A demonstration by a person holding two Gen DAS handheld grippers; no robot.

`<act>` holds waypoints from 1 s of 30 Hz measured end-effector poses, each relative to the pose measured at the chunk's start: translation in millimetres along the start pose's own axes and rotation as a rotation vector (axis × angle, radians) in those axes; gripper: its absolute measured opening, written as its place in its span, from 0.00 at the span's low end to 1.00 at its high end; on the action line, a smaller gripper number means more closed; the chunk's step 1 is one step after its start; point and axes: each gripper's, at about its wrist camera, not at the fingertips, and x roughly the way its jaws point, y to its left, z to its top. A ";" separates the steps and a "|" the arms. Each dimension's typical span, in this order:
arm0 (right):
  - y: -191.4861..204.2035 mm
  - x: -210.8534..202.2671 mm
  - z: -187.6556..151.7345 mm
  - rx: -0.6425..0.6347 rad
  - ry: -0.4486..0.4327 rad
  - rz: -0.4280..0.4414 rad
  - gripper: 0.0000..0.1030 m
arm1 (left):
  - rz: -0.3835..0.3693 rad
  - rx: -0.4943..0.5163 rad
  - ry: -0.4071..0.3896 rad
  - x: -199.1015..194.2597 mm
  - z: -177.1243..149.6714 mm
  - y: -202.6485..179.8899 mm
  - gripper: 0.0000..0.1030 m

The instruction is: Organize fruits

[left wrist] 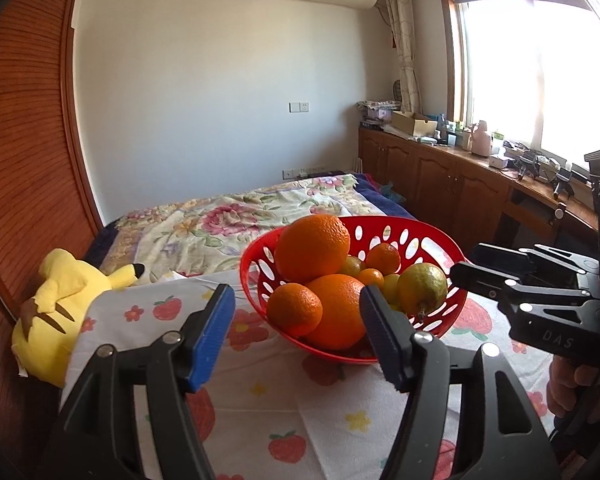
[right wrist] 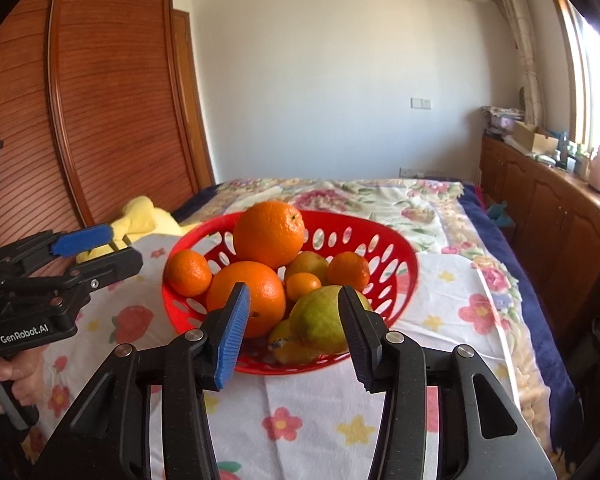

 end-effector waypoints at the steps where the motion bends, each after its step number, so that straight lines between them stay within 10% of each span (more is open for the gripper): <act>1: 1.2 -4.9 0.2 0.001 -0.011 -0.005 0.47 | 0.007 0.003 -0.008 -3.9 0.0 -0.7 0.68; 30: 27.2 -91.2 -10.6 0.012 -0.190 -0.173 0.86 | 0.119 -0.060 -0.108 -94.5 -20.3 3.7 0.89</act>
